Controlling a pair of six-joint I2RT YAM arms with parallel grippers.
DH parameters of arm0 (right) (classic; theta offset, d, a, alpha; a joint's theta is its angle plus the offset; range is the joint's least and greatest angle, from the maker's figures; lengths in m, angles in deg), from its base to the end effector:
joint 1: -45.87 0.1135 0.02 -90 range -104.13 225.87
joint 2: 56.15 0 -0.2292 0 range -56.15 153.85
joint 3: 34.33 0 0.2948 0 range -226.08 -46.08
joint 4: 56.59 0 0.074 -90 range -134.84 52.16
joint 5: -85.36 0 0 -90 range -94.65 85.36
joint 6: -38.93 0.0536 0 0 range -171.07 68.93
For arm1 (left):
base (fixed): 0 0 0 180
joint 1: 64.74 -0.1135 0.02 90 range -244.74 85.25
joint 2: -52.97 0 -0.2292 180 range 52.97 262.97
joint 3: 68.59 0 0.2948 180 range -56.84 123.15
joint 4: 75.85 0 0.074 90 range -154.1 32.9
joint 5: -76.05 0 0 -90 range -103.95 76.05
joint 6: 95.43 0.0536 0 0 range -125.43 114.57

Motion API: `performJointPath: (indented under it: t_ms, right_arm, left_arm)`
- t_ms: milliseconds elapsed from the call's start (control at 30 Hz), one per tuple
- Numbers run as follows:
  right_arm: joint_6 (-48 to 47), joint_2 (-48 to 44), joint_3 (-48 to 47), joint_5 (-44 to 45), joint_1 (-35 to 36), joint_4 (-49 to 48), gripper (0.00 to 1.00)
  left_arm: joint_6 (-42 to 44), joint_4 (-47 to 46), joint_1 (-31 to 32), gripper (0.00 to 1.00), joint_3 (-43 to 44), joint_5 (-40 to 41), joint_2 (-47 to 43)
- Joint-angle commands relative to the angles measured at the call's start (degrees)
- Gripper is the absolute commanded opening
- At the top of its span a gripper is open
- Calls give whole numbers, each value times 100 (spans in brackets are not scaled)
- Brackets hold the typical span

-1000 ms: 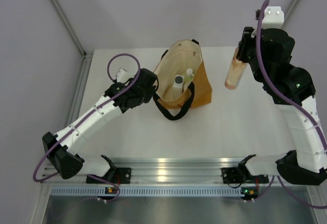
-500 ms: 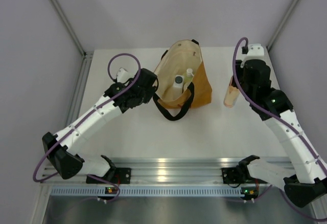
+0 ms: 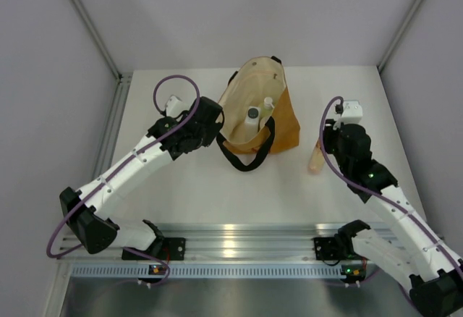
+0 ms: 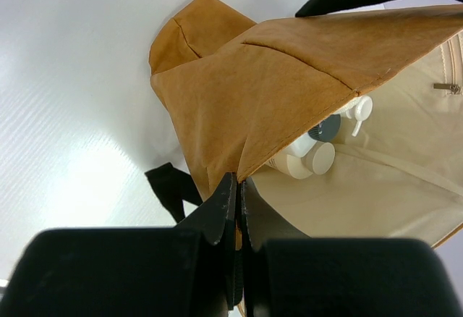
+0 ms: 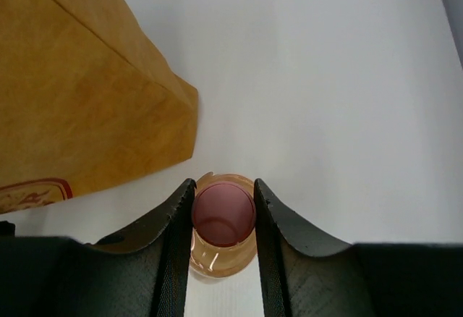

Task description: Take the personal care products out of the canvas bag

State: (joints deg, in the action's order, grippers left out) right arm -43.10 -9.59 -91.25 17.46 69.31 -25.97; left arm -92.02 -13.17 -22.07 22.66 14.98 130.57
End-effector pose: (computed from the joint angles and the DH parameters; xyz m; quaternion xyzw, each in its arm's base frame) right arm 0.2543 0.0883 0.2901 0.0002 0.8127 0.0005 0.5827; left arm 0.2650 -0.2090 0.3156 -0.4203 0.8086 -0.2059 0.3566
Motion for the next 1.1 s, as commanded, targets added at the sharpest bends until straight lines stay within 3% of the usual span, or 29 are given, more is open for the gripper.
performJointPath:
  t_ms: [0,333,400,433,467,533,567,667,800,933,967,1067]
  right_arm:
    - [161,-376,227,-75,-77,-1799,0]
    - [381,-815,1106,-110,-77,-2107,0]
    - [390,-877,1142,-180,-77,-2098,14]
    - [399,-912,1124,-207,-68,-2055,24]
    - [390,-921,1098,-224,-76,-2020,42]
    - [372,-878,976,-268,-77,-1897,54]
    - [390,-860,914,-295,-77,-1896,66]
    - [407,-711,537,-461,-68,-1484,76]
    - [504,-360,-298,-611,-59,-922,76]
    - [1092,656,-1945,-1268,99,78,66]
    - [1215,887,-2274,-1531,299,238,58]
    - [1216,1898,-3540,-1245,1088,933,56]
  left_arm:
    - [160,153,-22,0,171,-36,-26]
    - [204,153,-22,0,144,-71,-44]
    - [204,153,-22,0,144,-80,-44]
    - [221,153,-22,0,144,-89,-44]
    - [212,145,-22,0,153,-89,-44]
    - [247,145,-22,0,171,-98,-26]
    - [256,118,-22,0,179,-107,-17]
    - [458,65,-22,0,267,-212,97]
    - [476,57,-22,0,285,-265,141]
    - [441,31,-22,0,250,-221,88]
    - [484,-22,-22,0,276,-256,97]
    - [564,-84,-22,0,399,-352,141]
